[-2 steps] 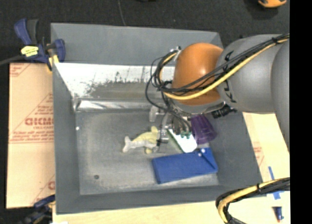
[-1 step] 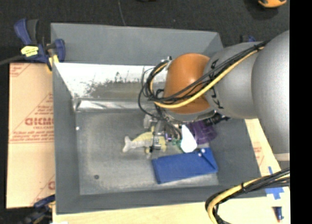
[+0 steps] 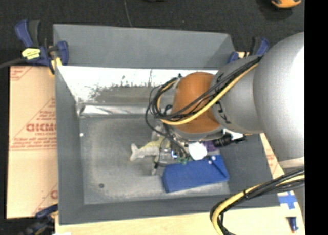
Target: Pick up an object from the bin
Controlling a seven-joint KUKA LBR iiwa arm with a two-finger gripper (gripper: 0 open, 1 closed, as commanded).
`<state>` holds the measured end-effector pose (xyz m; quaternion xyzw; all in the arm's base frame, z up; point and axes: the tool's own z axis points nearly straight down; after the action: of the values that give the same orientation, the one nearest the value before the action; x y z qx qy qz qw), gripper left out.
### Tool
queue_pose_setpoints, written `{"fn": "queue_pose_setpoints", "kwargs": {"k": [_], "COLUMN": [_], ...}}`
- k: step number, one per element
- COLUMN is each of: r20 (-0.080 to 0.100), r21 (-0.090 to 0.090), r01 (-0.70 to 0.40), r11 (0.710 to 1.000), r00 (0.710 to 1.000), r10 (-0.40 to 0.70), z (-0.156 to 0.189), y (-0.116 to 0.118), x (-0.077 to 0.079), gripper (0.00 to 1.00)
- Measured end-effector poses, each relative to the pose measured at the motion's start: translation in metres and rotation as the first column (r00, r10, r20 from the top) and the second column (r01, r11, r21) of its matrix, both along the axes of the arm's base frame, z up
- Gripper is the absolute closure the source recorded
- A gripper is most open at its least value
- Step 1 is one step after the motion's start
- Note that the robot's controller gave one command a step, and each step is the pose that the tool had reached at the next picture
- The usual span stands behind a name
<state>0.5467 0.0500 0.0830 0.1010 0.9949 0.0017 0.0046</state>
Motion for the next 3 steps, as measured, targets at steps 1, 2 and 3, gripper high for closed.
{"fn": "queue_pose_setpoints", "kwargs": {"k": [1,2,3], "r20": [0.001,0.001,0.002], "r21": [0.000,0.000,0.001], "r01": [-0.026,-0.025,-0.022], "r11": [1.000,1.000,1.000], "r00": [1.000,1.000,1.000], "r10": [0.026,0.025,0.022], "z": [-0.013,-0.013,0.031], "y": [-0.051,-0.051,-0.050], "x": [0.018,0.018,0.021], "gripper": [1.00,1.00,1.00]}}
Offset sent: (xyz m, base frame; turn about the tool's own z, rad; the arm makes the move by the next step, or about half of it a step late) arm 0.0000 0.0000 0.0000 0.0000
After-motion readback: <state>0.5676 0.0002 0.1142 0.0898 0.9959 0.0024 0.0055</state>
